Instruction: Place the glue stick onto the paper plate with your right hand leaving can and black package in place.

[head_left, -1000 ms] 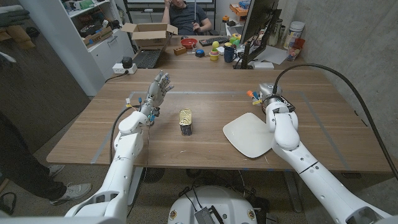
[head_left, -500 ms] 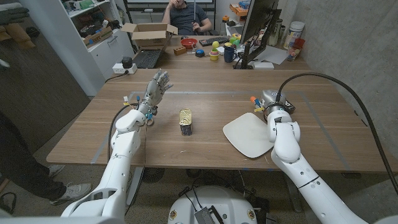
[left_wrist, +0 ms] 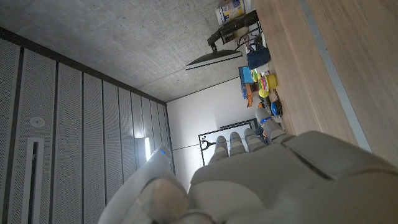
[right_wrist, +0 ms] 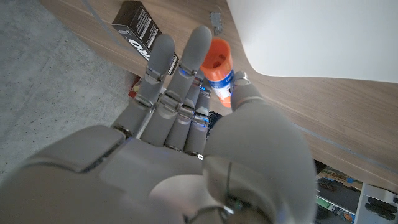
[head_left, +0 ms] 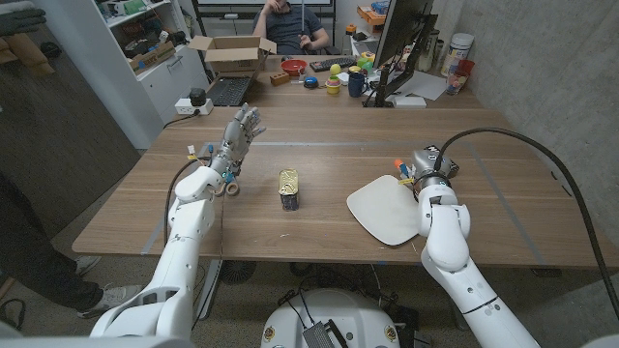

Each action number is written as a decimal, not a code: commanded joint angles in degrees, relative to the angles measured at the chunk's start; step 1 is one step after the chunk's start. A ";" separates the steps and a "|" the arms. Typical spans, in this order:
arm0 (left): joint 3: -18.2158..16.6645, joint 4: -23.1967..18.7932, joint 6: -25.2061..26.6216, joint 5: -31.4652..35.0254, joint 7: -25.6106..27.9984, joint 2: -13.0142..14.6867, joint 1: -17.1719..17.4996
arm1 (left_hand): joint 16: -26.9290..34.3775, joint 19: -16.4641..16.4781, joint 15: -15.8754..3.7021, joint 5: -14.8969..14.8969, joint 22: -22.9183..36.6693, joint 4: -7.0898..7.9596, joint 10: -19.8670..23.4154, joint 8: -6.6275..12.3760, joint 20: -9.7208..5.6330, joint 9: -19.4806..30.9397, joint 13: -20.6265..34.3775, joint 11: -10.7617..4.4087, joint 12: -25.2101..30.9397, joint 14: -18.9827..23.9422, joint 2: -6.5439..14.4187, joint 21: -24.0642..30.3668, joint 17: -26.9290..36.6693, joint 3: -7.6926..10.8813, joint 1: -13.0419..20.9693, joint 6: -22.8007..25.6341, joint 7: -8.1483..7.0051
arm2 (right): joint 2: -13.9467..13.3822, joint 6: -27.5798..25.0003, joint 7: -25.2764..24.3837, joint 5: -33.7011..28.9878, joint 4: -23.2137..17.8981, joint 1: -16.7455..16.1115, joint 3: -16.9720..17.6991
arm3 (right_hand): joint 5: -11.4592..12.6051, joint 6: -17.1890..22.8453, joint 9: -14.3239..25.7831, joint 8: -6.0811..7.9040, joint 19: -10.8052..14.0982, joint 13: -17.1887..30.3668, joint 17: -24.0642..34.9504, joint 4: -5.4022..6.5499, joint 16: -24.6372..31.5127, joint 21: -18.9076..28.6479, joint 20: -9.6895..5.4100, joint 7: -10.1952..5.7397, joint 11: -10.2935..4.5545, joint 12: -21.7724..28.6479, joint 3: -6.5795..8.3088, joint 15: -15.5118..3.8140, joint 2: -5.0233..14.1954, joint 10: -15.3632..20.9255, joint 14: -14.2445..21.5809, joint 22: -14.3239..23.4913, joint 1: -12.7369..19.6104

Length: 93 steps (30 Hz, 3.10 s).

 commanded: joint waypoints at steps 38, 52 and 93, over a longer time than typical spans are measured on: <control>-2.64 -2.58 0.80 -1.50 -3.12 1.58 1.05 | -0.16 0.31 0.20 0.42 0.34 -0.23 0.02 0.29 0.50 0.27 0.12 0.10 0.24 0.23 0.08 -0.67 0.09 -0.63 -0.34 -0.10 0.16 | 8.54 3.67 -4.22 -7.47 -7.26 -13.21 -2.21 | 0.30 2.31 0.18 0.04 -0.10 0.69 0.56 0.92 -0.58 0.97 -7.77 -0.97 -0.73 -0.45 0.62 -0.03 9.04 2.37 0.95 -0.38 9.45; -2.89 -3.55 1.25 -2.15 -3.95 1.94 2.08 | -0.17 0.42 0.22 0.47 0.35 -0.24 0.07 0.29 0.53 0.26 0.12 0.22 0.25 0.26 0.11 -0.85 0.08 -0.78 -0.32 -0.08 0.13 | 9.60 4.22 -4.65 -9.41 -7.18 -15.39 -3.89 | 0.29 2.47 0.20 -0.02 -0.08 1.06 0.52 0.95 -0.85 1.09 -7.75 -1.00 -0.74 -0.57 0.65 -0.04 8.95 2.52 1.00 -0.50 9.41; -2.38 -1.87 -0.03 -1.32 -4.18 2.17 1.01 | -0.25 0.65 0.24 0.59 0.38 -0.29 -0.02 0.24 0.57 0.26 0.12 0.23 0.20 0.26 0.23 -1.48 0.07 -1.23 -0.23 -0.12 0.11 | 9.42 2.97 -3.67 -4.93 -2.58 -11.95 -4.48 | 0.29 2.46 0.21 -0.32 -0.31 1.58 0.63 1.29 -1.59 0.93 -7.65 -0.86 -0.72 -1.22 0.75 -0.03 8.86 2.76 0.86 -0.75 8.95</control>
